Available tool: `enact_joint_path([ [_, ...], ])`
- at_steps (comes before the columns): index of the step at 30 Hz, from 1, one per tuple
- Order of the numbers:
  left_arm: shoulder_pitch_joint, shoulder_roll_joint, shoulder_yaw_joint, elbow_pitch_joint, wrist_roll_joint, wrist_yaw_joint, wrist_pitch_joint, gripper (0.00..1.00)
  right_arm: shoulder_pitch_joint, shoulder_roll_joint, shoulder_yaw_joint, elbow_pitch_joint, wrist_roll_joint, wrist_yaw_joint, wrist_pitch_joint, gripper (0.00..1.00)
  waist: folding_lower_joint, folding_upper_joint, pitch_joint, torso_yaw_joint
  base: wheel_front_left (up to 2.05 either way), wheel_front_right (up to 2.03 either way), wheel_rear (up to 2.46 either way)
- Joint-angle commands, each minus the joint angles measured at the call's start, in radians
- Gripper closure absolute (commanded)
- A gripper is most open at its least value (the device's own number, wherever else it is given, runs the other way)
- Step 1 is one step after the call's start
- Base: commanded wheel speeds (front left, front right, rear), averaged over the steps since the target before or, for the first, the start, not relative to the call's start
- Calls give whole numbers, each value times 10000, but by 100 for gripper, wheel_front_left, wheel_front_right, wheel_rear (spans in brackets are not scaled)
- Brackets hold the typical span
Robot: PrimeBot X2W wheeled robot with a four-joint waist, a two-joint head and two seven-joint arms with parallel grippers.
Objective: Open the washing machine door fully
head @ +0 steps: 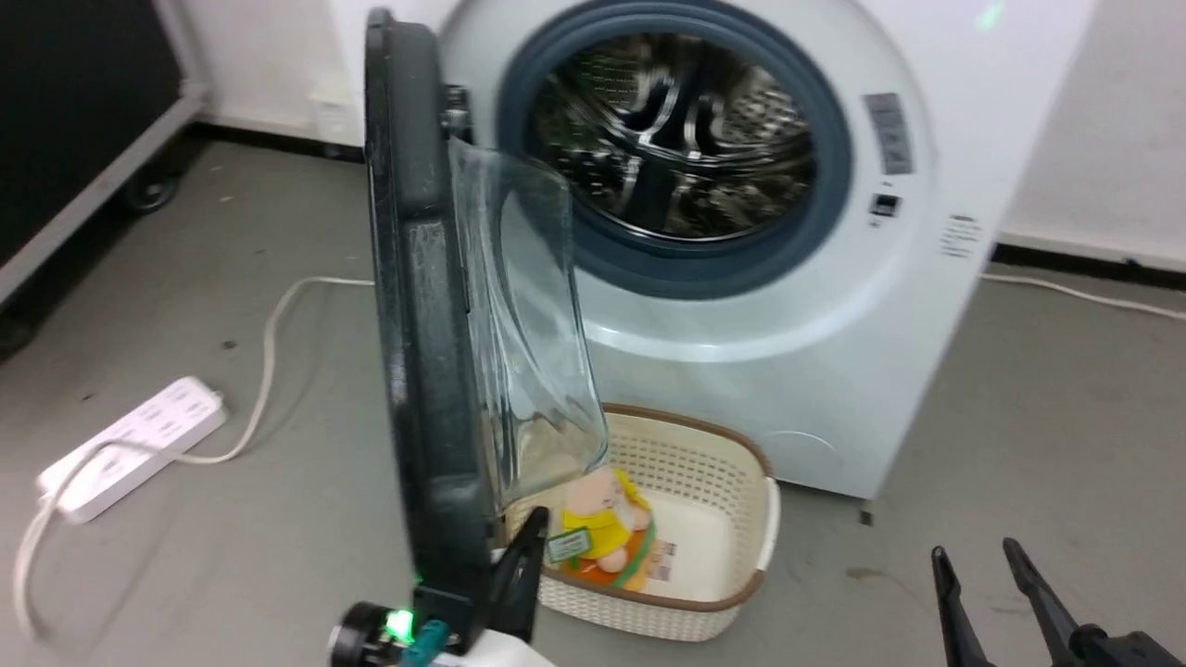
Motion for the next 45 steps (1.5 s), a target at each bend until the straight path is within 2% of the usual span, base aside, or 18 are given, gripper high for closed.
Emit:
enact_joint_path([
  [1, -123, 164, 158, -6, -64, 80, -66, 100, 12, 35, 13, 23, 72, -6, -43, 0, 0, 0, -72, 571, 0, 0, 0],
  [9, -107, 402, 523, -238, -223, 267, -103, 100, 2, 35, 347, 107, 109, -6, -43, 0, 0, 0, -36, 1908, 0, 0, 0],
  [16, -382, 821, 1102, -224, -449, 429, -112, 100, -17, 36, 627, 184, -81, -6, -43, 0, 0, 0, 295, 2473, 0, 0, 0],
  [31, -2055, 2173, 3212, 654, -1488, 424, -143, 100, -592, 33, 540, -19, -1108, -6, -43, 0, 0, 0, 2388, 2332, 0, 0, 0],
  [32, -2418, 2498, 3565, 1032, -1570, 420, -148, 100, -686, 4, 491, -18, -1199, -6, -43, 0, 0, 0, 2649, 2292, 0, 0, 0],
  [36, -2953, 2827, 4016, 1630, -1757, 318, -153, 100, -822, -63, 465, -37, -1282, -6, -33, 0, 0, 0, 2940, 2225, 0, 0, 0],
  [37, -3300, 3079, 4340, 2025, -1886, 221, -155, 100, -895, -135, 441, -93, -1316, -6, 8, 0, 0, 0, 3195, 2173, 0, 0, 0],
  [45, -4155, 3448, 4790, 3015, -1637, -186, -157, 100, -1090, -303, 365, -238, -1358, -6, 163, 0, 0, 0, 3562, 2105, 0, 0, 0],
])
